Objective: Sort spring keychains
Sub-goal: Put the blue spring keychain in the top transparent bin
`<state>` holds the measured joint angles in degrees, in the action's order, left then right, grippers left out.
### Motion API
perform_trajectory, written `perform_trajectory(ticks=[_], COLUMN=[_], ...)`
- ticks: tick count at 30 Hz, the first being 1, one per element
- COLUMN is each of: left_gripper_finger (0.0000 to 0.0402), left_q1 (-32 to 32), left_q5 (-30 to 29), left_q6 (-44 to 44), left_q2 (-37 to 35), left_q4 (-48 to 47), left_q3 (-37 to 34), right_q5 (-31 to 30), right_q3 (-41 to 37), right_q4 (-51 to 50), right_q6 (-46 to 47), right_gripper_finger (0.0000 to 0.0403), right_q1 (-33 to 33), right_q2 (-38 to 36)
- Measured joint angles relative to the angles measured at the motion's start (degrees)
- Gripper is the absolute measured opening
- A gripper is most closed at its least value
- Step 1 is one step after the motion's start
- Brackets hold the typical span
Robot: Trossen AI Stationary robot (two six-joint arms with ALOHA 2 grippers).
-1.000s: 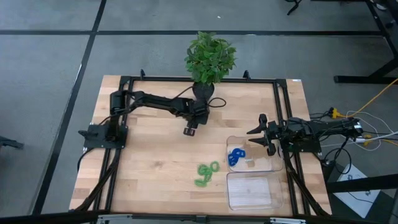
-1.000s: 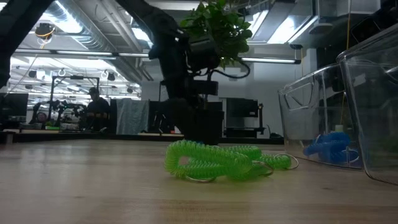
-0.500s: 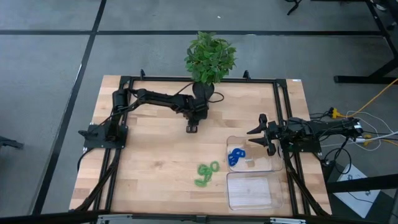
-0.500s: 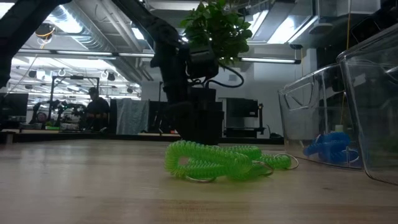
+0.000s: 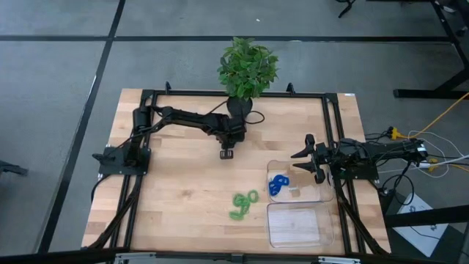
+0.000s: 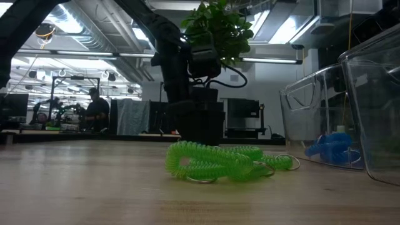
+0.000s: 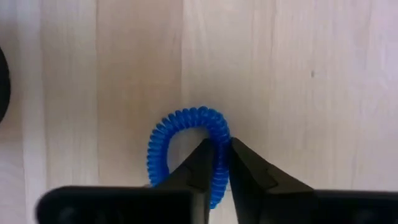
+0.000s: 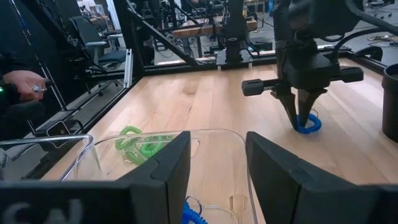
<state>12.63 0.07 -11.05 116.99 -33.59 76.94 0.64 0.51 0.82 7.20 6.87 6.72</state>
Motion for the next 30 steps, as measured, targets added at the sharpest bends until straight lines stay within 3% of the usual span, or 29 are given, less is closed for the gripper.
perform_trajectory(ticks=[4, 15, 30], left_gripper_finger=[0.0010, 0.0013, 0.0011], left_q1=[-1.39, -6.14, -10.18], left_q5=[0.41, 2.51, 0.91], left_q6=[1.21, 5.61, 13.00], left_q2=[-0.04, -2.64, -15.36], left_q4=[-0.39, -1.70, 1.41], left_q3=[-0.01, -0.54, -0.27], right_q5=[0.00, 0.00, 0.00], right_q3=[0.00, 0.00, 0.00], right_q4=[0.01, 0.02, 0.00], right_q6=[0.00, 0.00, 0.00], right_gripper_finger=[0.0154, 0.0154, 0.0154], right_q1=[0.00, 0.00, 0.00], right_q2=[0.00, 0.00, 0.00])
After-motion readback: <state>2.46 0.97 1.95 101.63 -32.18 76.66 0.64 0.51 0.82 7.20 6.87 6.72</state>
